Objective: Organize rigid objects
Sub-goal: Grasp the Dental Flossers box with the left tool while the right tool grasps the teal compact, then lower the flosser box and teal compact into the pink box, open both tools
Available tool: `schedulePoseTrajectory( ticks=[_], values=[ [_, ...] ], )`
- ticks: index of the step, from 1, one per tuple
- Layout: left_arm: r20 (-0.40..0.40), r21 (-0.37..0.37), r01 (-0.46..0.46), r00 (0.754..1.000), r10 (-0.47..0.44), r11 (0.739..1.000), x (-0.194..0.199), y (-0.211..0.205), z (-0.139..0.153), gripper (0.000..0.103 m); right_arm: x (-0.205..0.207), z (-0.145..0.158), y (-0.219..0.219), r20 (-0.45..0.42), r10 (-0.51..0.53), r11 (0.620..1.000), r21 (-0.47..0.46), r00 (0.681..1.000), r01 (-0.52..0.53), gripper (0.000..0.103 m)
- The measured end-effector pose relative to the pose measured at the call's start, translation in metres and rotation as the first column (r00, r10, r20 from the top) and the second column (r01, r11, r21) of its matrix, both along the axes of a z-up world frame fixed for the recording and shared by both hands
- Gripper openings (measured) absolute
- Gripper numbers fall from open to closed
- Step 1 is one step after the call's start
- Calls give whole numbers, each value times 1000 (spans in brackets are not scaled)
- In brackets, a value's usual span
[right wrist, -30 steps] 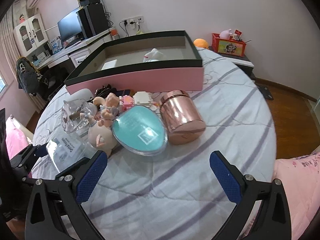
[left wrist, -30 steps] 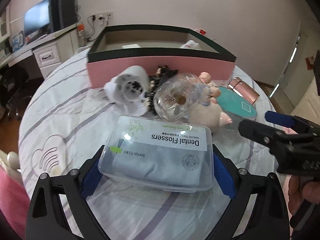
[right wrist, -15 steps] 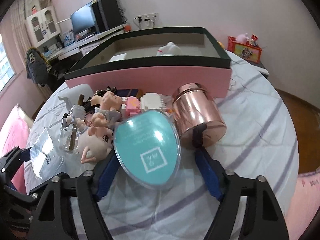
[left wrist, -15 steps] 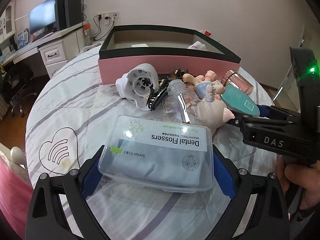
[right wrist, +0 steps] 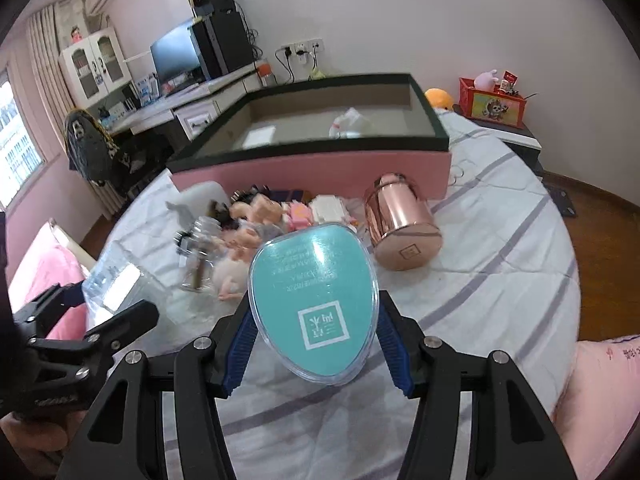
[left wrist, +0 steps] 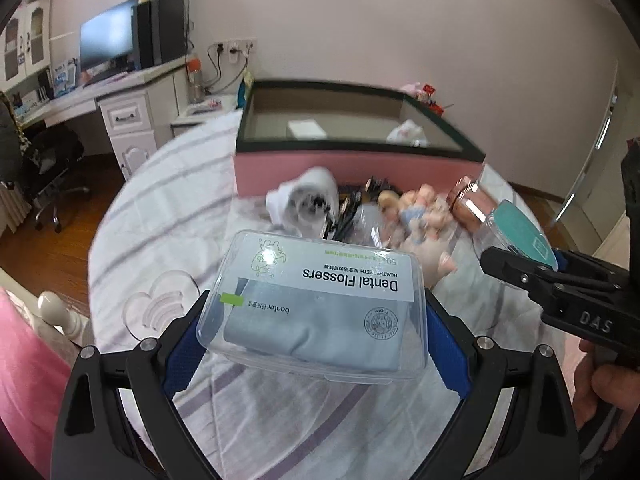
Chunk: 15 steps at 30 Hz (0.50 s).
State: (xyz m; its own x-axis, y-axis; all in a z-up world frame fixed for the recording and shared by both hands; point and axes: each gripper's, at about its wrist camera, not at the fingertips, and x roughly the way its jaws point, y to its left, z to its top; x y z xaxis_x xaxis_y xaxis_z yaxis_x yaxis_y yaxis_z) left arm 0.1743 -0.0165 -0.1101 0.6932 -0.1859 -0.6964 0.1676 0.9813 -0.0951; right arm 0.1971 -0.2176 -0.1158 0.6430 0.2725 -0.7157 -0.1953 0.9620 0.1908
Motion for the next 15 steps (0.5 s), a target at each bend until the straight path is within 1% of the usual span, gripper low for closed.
schedulePoseTrajectory(
  ticks=[2,4,8,11,15],
  values=[
    [37,8,1,999,-2,1000,2,-1,16,96,0,13,0,23,5,1000,8,1000,-5,58],
    [66,5,5,998,-5,1000,8,-2,31,96,4,32,1,57,13,1000,16,998,-14,58],
    [137,25,4,991,-7,1000,36,-6,63,96,25,60,5,109,25,1000,-4,994,-25,58],
    [152,22,2,988,-5,1000,65,-7,77,96,48,71,7,124,26,1000,-9,992,-25,58],
    [147,24,0,989,-4,1000,112,-14,84,96,93,79,7,119,23,1000,-8,993,-22,58]
  ],
)
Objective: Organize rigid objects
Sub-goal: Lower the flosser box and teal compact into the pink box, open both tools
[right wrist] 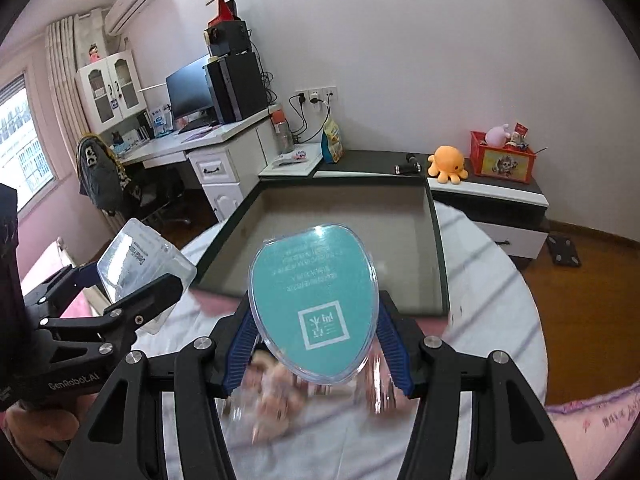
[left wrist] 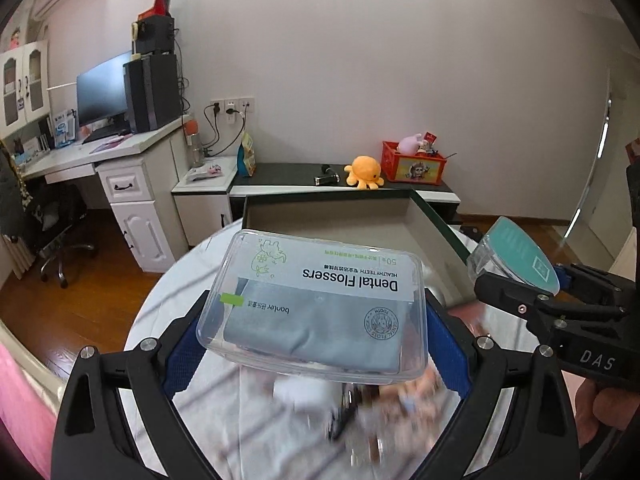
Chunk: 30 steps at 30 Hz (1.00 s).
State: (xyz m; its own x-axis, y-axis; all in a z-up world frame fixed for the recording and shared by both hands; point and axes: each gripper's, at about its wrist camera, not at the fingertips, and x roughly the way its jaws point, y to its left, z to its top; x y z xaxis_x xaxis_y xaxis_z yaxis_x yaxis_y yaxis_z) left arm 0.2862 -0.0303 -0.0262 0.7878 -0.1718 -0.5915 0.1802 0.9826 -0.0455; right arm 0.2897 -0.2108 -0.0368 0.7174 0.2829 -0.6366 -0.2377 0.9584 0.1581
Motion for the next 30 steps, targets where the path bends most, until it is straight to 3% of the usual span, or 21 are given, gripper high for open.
schedulePoseTrajectory(
  ticks=[6,12,18,25,27,30],
  values=[
    [-52,31,-12,999,14,999,77,-15,-13,96,76,-17,-4,-67,-26,1000,-16,997,25,58],
    [-152,51,-26,988,33,998,131,-25,-48,96,134,-53,-10,-164,-58,998,-39,985,52,58],
    [-217,78,-10,976,26,997,144,-32,-69,96,154,-80,-10,-235,-80,995,-79,969,63,58],
    [-227,103,-2,974,25,995,141,-31,-70,101,152,-84,-10,-250,-88,992,-113,964,62,62],
    [-214,102,-6,977,28,995,135,-27,-66,103,151,-82,-12,-247,-113,988,-130,962,83,82],
    [-201,95,-14,979,33,995,124,-21,-59,103,144,-77,-10,-249,-113,989,-122,962,84,87]
  ],
)
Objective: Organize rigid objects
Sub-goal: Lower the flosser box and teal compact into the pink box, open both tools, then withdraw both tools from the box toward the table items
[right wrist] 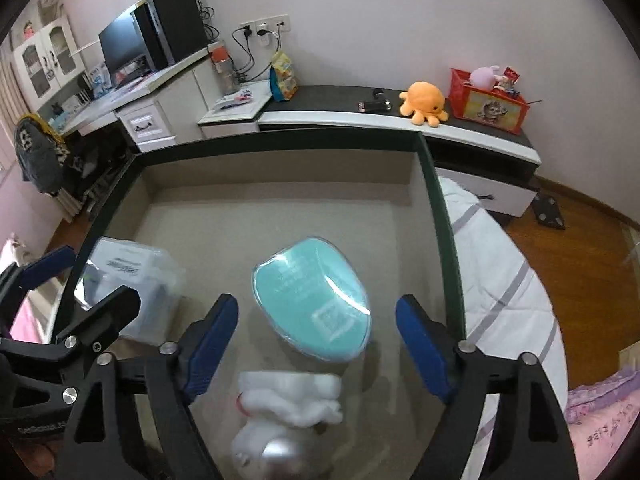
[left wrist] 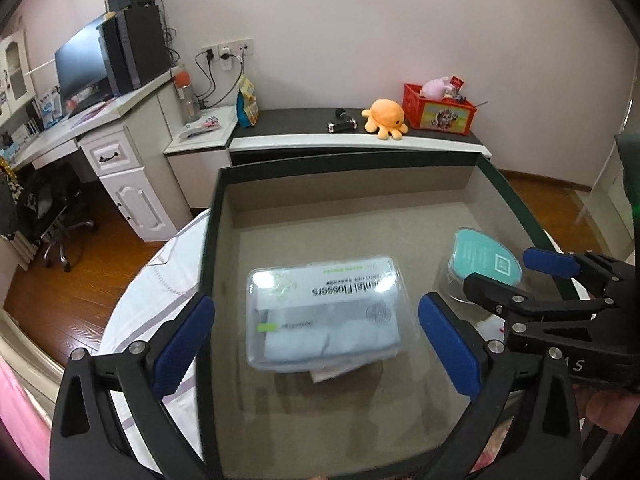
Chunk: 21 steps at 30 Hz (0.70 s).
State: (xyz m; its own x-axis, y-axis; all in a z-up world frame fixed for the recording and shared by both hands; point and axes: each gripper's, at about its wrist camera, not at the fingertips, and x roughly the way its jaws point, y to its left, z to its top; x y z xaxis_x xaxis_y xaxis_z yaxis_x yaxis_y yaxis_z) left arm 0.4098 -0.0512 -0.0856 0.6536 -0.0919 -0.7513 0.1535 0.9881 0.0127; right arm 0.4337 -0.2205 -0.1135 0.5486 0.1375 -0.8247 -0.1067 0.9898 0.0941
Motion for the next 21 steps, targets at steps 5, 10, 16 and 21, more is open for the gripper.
schedulePoseTrajectory(
  ticks=[5,10,16,21],
  values=[
    [89,-37,-26,996,30,999,-35,15,25,103,-21,17,1,43,-20,1000,20,999,20,103],
    [196,-41,-40,980,47,998,-86,21,52,103,-59,42,-1,135,-36,997,77,990,26,103],
    [288,-77,-62,954,82,995,-150,28,81,103,-133,76,2,261,-60,994,99,964,35,103],
    [332,-114,-90,935,123,989,-202,36,96,103,-202,100,4,378,-87,996,63,922,68,103]
  ],
)
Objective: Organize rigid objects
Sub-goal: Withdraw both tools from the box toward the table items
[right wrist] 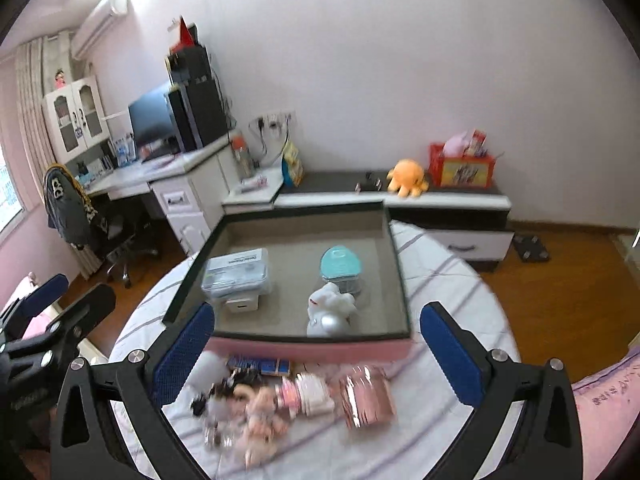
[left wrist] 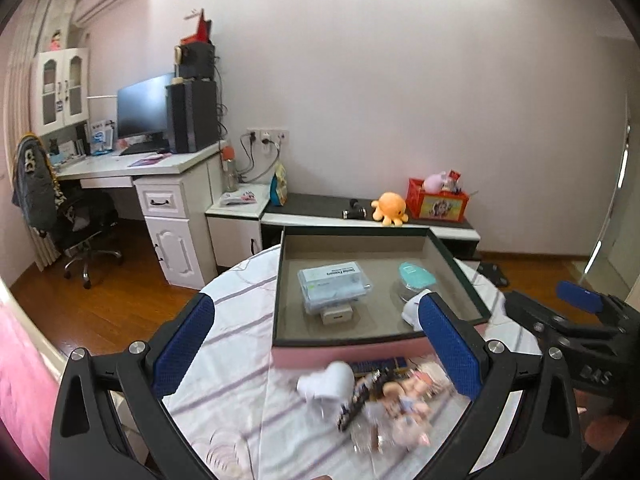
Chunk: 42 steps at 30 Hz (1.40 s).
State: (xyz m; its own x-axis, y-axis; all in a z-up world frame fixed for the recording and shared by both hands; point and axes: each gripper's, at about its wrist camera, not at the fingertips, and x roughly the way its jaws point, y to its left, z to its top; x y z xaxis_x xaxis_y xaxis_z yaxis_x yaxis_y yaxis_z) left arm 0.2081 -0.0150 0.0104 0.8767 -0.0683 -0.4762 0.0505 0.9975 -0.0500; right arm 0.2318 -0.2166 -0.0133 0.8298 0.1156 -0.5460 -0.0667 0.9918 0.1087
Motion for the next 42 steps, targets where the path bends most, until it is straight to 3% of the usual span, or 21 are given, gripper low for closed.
schedulePoseTrajectory(
  ticks=[7,18,42],
  values=[
    [32,-3,-33,999,33,999,-59,-1,5,103,-90,7,-7,100,-49,999,-14,994,50,103],
    [-3,-5,-40,999,40,999,-117,-6,-14,103,-148,-11,-4,64,-20,1000,2,998,20,103],
    [-56,-7,-34,998,34,999,-120,-4,-30,103,-145,-20,-1,28,-21,1000,8,999,21,103]
  ],
)
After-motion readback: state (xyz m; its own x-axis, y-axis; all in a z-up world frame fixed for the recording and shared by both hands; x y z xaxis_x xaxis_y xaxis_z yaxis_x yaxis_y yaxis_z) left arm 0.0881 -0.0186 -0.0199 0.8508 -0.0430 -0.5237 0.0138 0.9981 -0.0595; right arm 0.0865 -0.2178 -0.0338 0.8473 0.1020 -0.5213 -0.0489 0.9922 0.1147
